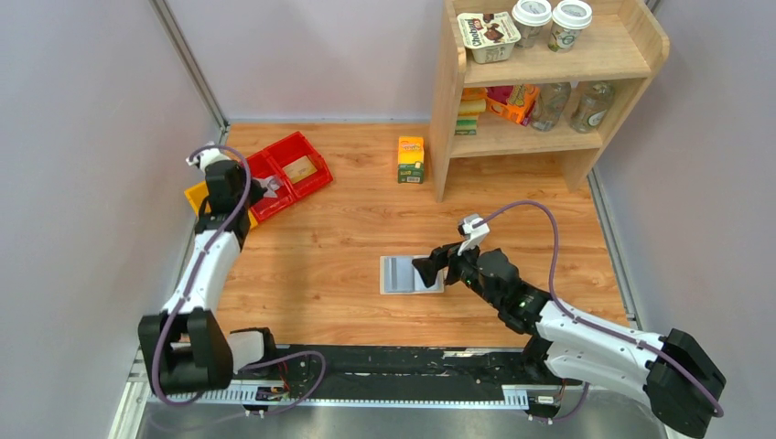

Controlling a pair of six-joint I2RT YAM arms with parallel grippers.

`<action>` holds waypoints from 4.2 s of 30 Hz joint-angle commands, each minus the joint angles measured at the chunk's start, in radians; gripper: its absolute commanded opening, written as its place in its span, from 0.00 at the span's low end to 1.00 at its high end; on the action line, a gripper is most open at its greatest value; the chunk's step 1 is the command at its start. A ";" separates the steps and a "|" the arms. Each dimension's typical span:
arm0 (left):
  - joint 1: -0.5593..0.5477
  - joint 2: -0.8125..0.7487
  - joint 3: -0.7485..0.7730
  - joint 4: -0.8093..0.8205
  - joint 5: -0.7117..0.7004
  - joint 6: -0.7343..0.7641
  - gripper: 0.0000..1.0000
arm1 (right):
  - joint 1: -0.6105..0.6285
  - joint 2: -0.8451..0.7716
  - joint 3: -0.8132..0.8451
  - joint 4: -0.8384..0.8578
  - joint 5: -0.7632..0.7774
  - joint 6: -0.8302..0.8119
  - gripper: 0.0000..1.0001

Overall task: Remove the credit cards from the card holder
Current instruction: Place the credit card in the storage box, then remove the credit card from the card holder.

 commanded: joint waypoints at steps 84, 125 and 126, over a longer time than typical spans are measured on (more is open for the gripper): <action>-0.499 -0.306 -0.307 -0.214 0.389 -0.114 0.65 | 0.093 0.828 0.722 -0.784 0.051 0.168 0.87; -0.691 -0.033 -0.258 -0.070 0.277 -0.223 0.64 | 0.013 0.816 0.736 -0.730 -0.029 0.154 0.91; -0.691 -0.027 -0.256 -0.065 0.277 -0.224 0.64 | 0.013 0.826 0.741 -0.741 -0.023 0.154 0.91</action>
